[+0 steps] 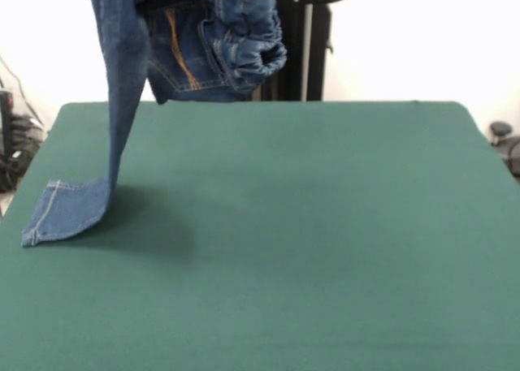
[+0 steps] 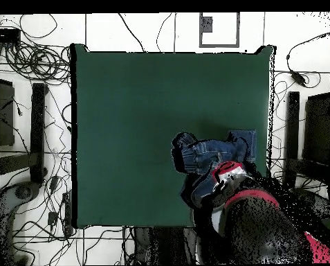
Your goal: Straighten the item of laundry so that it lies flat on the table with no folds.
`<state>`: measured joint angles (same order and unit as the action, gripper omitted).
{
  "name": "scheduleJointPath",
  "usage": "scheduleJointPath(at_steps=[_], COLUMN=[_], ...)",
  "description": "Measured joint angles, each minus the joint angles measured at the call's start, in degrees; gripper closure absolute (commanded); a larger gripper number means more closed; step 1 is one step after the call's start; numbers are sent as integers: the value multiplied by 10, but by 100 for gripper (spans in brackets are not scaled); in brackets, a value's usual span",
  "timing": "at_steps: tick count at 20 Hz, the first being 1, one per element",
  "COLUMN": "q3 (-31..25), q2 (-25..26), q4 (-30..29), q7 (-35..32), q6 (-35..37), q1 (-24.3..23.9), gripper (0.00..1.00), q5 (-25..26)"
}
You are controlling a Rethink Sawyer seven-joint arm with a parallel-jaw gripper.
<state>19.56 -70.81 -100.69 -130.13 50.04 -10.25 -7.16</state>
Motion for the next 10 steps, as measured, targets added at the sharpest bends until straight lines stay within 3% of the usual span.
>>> scheduleJointPath(at_steps=[10], q3=[0], q2=[21], q4=[-41], q7=[0], q6=[-93], q1=[-21], gripper=[100], q5=[-26])
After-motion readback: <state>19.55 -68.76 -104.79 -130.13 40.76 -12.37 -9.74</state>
